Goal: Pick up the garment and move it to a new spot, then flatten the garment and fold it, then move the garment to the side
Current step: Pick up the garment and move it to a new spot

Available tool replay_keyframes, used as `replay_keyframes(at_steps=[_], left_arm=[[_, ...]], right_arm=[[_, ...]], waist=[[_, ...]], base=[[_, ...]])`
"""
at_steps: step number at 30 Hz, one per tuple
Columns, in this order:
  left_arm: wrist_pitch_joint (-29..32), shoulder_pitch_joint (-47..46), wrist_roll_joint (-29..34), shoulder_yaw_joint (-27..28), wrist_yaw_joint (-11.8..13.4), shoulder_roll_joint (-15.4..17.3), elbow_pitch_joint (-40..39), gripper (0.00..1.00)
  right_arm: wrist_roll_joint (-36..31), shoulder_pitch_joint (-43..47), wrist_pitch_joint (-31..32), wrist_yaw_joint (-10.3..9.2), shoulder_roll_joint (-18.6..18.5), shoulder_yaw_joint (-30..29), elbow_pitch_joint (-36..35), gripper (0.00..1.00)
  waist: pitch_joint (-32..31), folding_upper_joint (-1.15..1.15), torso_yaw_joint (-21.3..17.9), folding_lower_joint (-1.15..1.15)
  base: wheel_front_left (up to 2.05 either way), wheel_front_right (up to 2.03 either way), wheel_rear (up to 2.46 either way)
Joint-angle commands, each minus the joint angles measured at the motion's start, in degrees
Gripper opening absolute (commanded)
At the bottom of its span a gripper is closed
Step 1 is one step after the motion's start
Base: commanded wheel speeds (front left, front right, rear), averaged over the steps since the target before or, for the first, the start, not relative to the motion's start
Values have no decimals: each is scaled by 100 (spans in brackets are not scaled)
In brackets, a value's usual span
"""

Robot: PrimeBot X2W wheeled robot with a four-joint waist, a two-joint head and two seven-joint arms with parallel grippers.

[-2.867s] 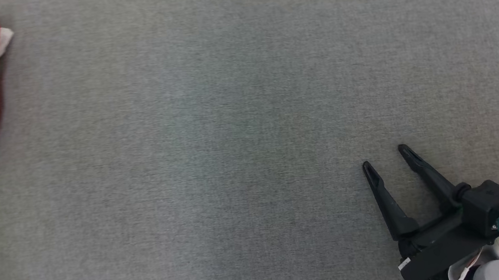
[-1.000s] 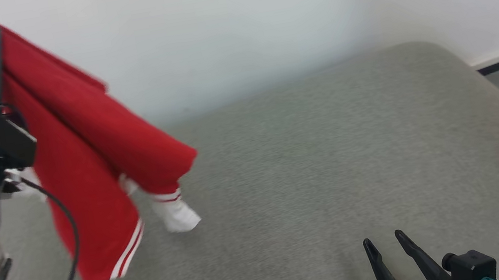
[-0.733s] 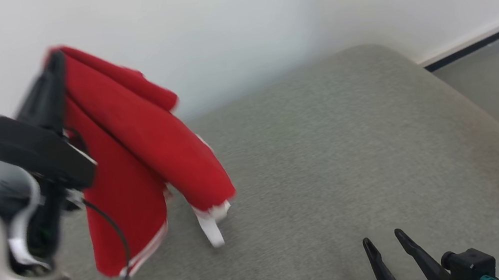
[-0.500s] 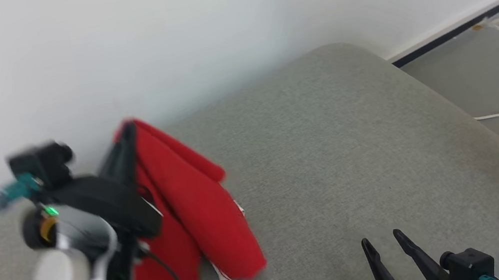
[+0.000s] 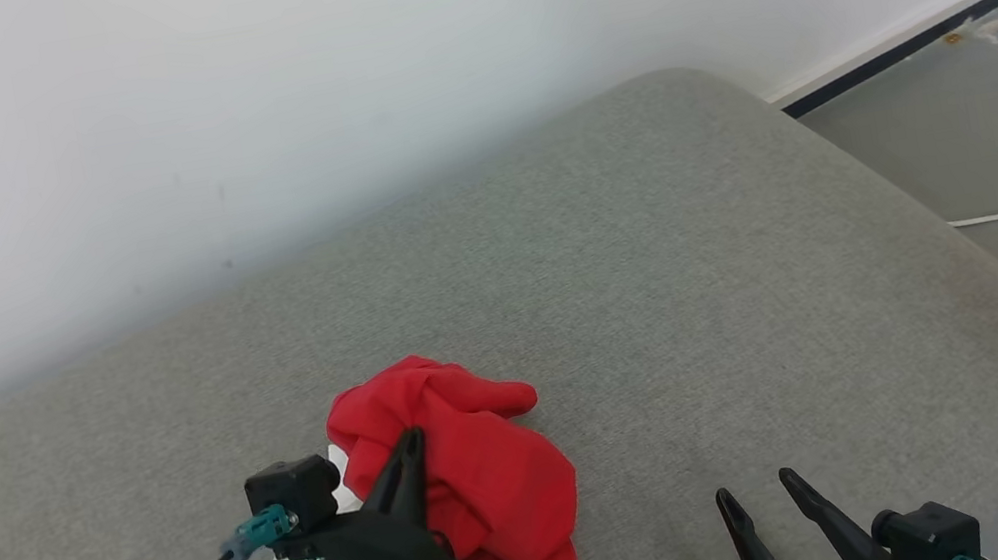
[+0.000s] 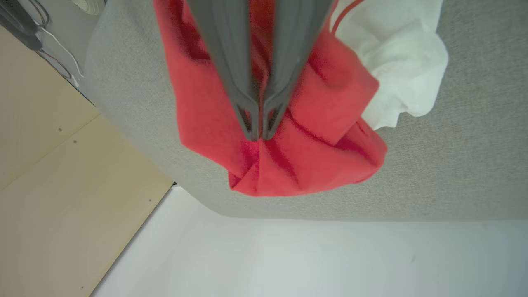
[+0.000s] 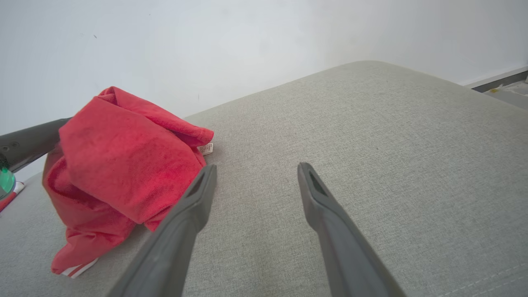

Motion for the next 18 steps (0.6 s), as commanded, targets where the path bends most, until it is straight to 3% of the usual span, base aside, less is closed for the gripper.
replay_keyframes(at_steps=[1, 10, 18], left_arm=[[-176, -6, 41, -49, -10, -12, 77, 100], [-1241, 170, 377, -124, 75, 142, -166, 100], [-1455, 1087, 881, 431, 464, 495, -1266, 100]], right_arm=[[-14, 64, 21, -14, 1, -9, -20, 100], [-176, 265, 74, -14, -1, -344, -133, 100], [-376, 381, 107, -13, -73, -773, -353, 100]], waist=[[-18, 0, 91, 0], [-153, 0, 708, 0], [-257, 0, 1453, 0]], base=[[0, 0, 0], [0, 0, 0], [0, 0, 0]])
